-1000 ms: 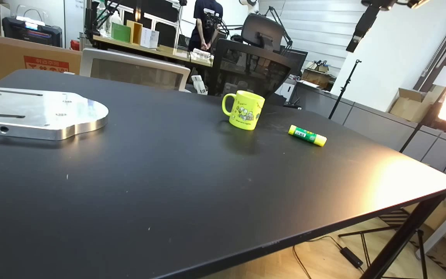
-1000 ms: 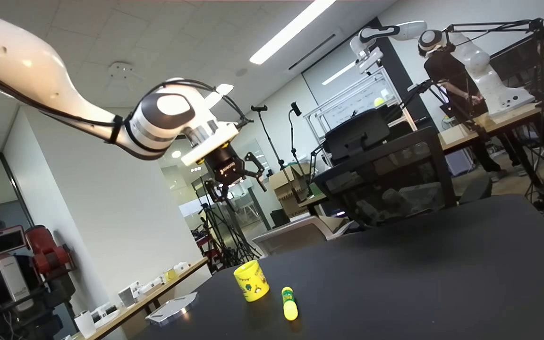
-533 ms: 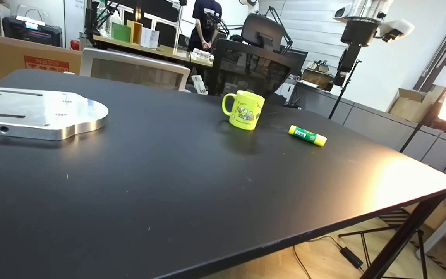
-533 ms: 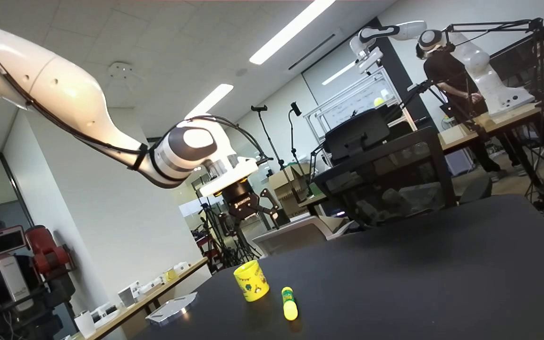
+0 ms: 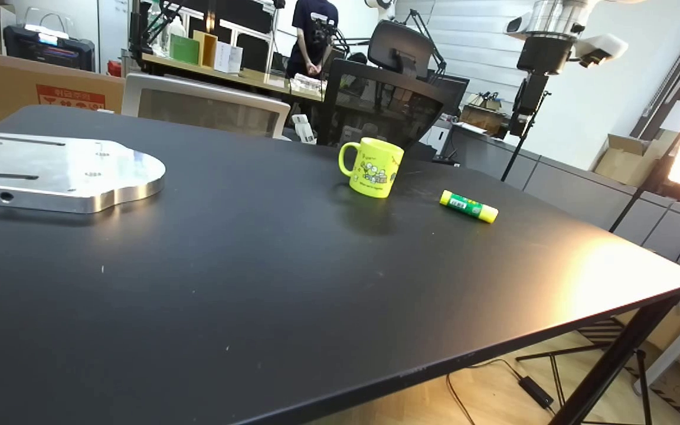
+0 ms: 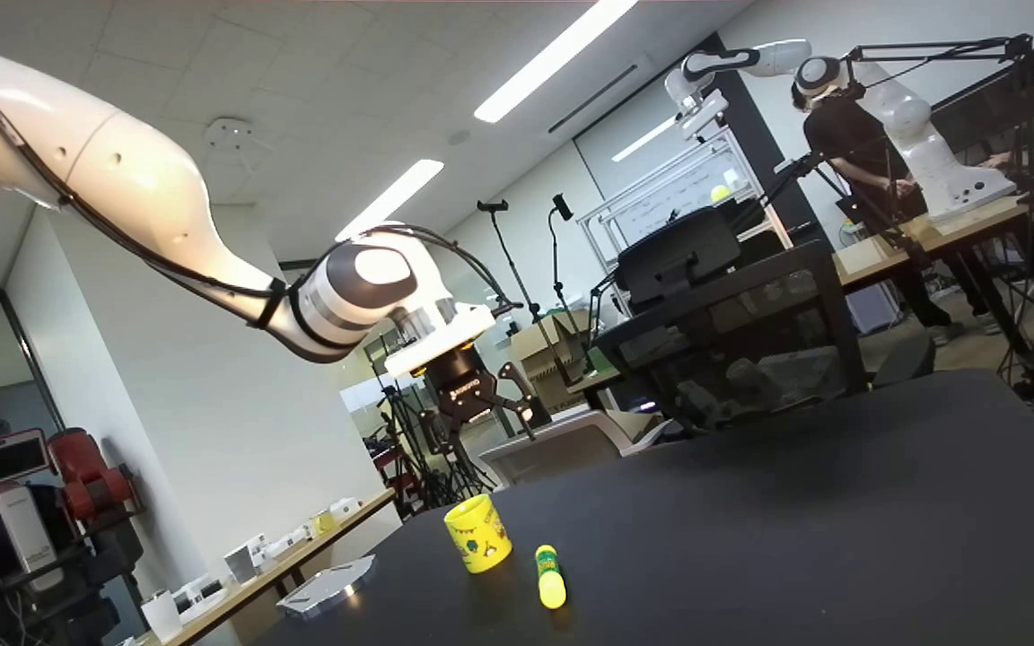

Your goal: Take the gluestick from the table and put it in the yellow cup then remove it and put it on the table then put it back in the yellow cup

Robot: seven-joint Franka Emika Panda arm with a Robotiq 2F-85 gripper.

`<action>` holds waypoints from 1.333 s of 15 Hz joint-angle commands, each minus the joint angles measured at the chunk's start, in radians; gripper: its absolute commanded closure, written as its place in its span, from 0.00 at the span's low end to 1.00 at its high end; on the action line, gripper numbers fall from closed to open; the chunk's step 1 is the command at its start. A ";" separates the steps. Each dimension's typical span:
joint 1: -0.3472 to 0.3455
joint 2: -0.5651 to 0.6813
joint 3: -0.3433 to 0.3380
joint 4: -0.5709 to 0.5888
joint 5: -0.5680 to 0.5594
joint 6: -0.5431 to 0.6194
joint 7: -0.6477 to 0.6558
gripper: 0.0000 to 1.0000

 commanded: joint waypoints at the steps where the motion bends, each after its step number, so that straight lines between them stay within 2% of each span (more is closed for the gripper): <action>1: -0.012 0.077 0.021 0.037 -0.045 0.026 0.031 0.00; 8: -0.012 0.214 0.048 0.075 -0.078 0.102 0.029 0.00; 16: 0.033 0.341 0.001 0.201 -0.193 -0.098 0.102 0.00; 20: 0.028 0.381 0.009 0.246 -0.220 -0.160 0.115 0.00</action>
